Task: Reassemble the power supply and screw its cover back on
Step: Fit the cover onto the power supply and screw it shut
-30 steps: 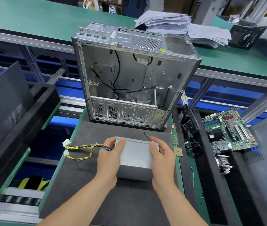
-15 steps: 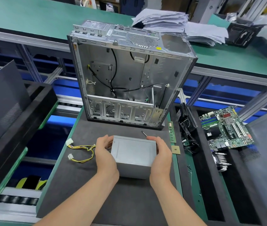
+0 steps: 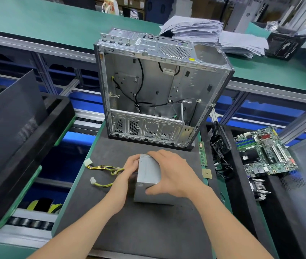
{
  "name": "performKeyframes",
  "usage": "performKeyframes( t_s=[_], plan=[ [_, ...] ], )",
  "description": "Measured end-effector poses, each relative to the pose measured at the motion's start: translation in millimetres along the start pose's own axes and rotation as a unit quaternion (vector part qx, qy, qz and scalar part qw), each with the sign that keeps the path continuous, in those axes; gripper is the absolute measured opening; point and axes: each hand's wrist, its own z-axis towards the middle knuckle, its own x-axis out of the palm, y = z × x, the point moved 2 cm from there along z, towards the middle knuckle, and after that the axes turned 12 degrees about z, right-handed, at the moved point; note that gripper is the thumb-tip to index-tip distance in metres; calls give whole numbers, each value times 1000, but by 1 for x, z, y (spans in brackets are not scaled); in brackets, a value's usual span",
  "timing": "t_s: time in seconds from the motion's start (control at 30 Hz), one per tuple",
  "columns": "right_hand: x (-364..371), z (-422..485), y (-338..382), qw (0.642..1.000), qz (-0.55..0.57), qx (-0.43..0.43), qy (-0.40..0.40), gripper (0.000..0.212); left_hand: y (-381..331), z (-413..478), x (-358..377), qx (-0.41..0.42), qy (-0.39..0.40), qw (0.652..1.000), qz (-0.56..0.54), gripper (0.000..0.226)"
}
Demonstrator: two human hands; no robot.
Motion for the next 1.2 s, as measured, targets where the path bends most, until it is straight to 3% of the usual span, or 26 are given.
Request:
performKeyframes(
  t_s=[0.1,0.2,0.3,0.4,0.57,0.87,1.03,1.17,1.2],
  plan=[
    [-6,-7,-6,999,35,-19,2,99,12,-5,-5,46,80,992,87,77],
    [-18,-16,-17,994,106,-16,-7,96,14,-6,-4,138,128,966,179,80],
    [-25,-27,-33,976,217,-3,-32,100,-3,-1,2,190,76,937,283,87],
    [-21,-34,-39,940,335,13,-55,98,-19,2,7,231,19,910,343,79],
    [-2,-34,-45,908,416,23,-49,97,-35,5,3,209,44,859,465,77],
    [5,-49,-63,883,467,47,-35,89,-43,7,29,175,67,813,551,74],
    [1,-59,-73,878,470,65,-66,86,-35,11,33,99,108,763,630,121],
    [8,-58,-73,855,497,94,-112,85,-44,23,22,38,59,774,629,98],
    [9,-57,-72,845,511,102,-124,84,-48,31,21,29,61,779,623,102]
  ],
)
